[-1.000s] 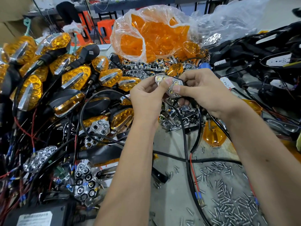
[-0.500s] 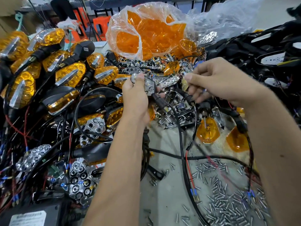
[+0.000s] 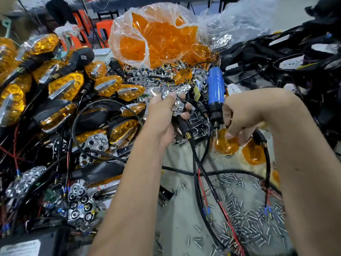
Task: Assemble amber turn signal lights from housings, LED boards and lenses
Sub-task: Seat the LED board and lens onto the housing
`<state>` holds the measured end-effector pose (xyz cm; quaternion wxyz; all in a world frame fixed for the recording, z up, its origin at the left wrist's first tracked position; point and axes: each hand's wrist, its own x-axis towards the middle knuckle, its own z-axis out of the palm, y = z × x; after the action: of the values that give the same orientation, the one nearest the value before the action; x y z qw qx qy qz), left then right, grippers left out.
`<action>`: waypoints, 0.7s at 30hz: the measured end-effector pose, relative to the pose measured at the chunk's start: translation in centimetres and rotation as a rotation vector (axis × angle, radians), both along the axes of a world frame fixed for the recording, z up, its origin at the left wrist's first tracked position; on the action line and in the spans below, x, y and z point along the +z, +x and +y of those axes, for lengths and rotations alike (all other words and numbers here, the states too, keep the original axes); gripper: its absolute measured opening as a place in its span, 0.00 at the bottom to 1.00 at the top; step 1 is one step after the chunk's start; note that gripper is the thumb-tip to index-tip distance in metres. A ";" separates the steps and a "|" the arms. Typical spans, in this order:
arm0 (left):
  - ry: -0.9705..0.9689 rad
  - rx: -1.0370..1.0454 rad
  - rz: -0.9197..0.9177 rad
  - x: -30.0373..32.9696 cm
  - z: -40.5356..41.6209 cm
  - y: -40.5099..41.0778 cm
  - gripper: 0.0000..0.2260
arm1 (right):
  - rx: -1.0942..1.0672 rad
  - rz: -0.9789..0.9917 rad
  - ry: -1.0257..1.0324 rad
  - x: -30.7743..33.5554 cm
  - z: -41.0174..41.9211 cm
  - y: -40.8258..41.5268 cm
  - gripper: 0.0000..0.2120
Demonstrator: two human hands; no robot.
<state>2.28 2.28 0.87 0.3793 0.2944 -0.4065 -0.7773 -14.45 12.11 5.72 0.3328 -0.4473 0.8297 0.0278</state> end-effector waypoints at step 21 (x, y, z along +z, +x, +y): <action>-0.197 -0.115 0.005 0.5 0.2 0.8 0.06 | 0.146 -1.002 -1.114 -1.4 -3.0 2.2 0.19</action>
<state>3.07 2.44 1.33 0.3625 0.2299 -0.4962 -0.7547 -12.25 9.09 4.37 0.3923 -0.5624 0.4387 -0.5808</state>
